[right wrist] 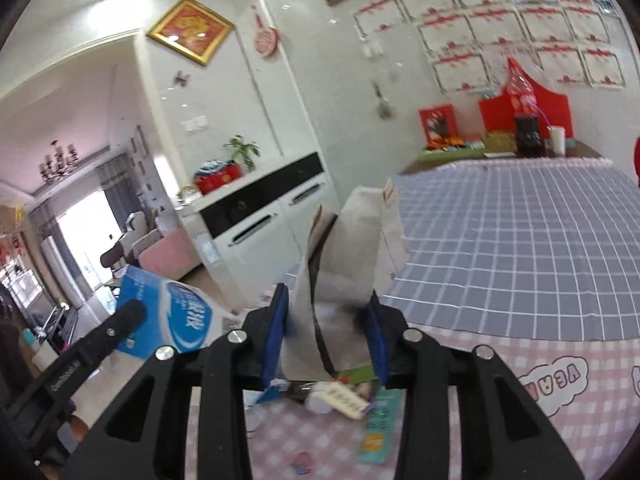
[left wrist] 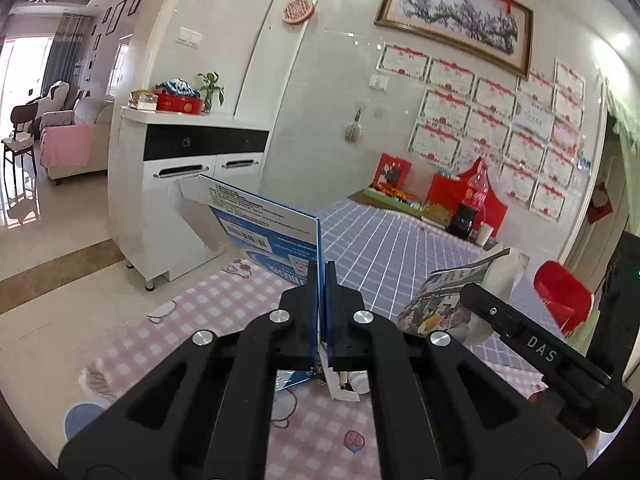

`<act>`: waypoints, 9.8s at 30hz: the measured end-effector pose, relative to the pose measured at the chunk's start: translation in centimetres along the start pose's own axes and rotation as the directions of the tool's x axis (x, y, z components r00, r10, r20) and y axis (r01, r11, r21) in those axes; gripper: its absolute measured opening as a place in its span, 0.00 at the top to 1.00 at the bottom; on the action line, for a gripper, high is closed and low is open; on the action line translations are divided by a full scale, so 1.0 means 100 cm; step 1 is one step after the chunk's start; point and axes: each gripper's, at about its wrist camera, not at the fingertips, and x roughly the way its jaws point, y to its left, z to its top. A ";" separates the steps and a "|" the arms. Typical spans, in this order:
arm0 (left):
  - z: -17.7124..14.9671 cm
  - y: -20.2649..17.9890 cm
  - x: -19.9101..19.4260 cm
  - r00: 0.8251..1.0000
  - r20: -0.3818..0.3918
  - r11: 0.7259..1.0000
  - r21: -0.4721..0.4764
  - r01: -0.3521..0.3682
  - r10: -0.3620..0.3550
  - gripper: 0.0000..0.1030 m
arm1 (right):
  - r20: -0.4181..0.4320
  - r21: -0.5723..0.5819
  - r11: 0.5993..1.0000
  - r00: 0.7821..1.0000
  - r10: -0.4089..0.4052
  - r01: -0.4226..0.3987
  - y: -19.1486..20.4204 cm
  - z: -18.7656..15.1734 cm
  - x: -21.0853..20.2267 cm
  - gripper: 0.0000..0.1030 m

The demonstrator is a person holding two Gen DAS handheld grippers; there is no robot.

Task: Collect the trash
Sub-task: 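Carry both items to the blue bin and open the left tool over it, then open the right tool over the blue bin to drop the white tissue, then move both tools back over the table toward the trash pile, then close the left tool on the white-and-blue toothpaste tube, then grasp the black snack bag with the right tool while left holds the tube, then carry both items over the blue bin and open both tools to drop them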

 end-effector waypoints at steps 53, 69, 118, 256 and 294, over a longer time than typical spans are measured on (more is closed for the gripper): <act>-0.121 0.428 -0.045 0.697 -0.573 0.705 -0.269 -0.656 0.430 0.96 | -0.611 -0.213 0.851 0.745 0.268 -0.481 0.368 -0.240 0.172 0.65; -0.110 0.414 -0.064 0.687 -0.541 0.699 -0.232 -0.677 0.486 0.52 | -0.644 -0.219 0.835 0.717 0.265 -0.505 0.385 -0.253 0.187 0.65; -0.021 0.207 -0.052 0.907 -0.292 0.933 -0.105 -0.345 0.303 0.32 | -0.269 -0.227 0.959 0.957 0.107 -0.171 0.208 -0.102 0.059 0.32; -0.073 0.089 0.094 0.907 -0.412 0.996 0.058 -0.070 0.088 0.88 | -0.462 -0.213 0.975 0.873 -0.154 0.059 0.043 -0.088 0.163 0.70; -0.064 0.335 -0.082 0.814 -0.370 0.829 -0.169 -0.534 0.449 0.87 | -0.587 -0.263 0.832 0.766 0.264 -0.489 0.353 -0.189 0.131 0.72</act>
